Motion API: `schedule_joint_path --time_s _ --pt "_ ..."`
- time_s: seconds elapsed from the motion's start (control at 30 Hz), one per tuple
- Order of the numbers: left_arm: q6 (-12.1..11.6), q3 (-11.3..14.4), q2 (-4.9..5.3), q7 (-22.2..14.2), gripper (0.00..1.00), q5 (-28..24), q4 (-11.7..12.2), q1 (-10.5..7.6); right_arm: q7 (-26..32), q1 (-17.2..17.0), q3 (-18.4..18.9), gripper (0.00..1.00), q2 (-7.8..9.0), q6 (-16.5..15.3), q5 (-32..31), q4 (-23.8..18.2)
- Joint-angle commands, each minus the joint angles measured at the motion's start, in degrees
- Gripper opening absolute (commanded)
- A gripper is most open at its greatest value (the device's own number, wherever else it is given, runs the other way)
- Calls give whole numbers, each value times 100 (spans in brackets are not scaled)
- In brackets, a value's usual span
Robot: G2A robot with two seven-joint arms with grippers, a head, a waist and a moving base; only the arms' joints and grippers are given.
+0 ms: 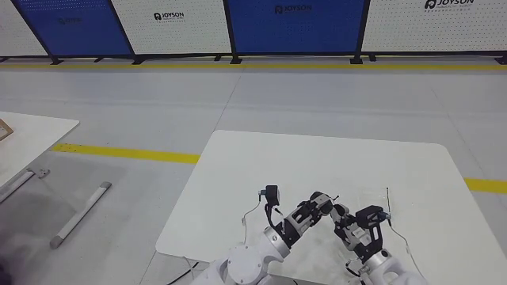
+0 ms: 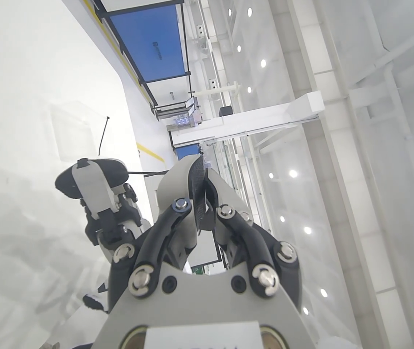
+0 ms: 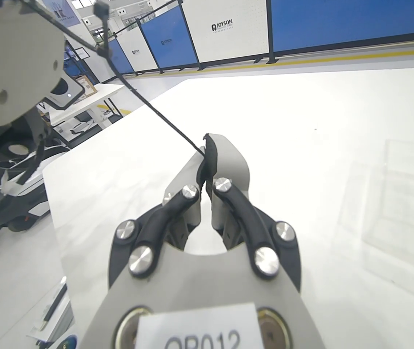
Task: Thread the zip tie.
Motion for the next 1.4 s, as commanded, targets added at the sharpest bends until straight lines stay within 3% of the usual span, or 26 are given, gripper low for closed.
schedule_joint_path --time_s 0.0,0.47,0.5,0.53,0.93,1.13,1.37 --pt "-10 -1 2 -2 0 5 -12 10 -2 8 -11 0 -1 7 -11 12" --pt "-55 16 13 -1 0 76 -51 90 -52 67 -100 0 -16 -4 55 88" --pt "-34 22 10 0 0 66 -29 76 -56 74 -99 66 -18 4 90 86" --pt "-22 27 8 1 0 54 -11 64 -71 75 -95 100 -21 22 128 79" --pt "108 -154 -13 328 0 -322 156 24 -684 -267 359 100 30 -11 783 -244" --pt "120 -230 -4 307 0 -382 196 54 -1054 -456 545 100 101 -11 1299 -357" --pt "116 -228 -4 287 0 -392 195 56 -1083 -465 547 100 107 -11 1317 -355"
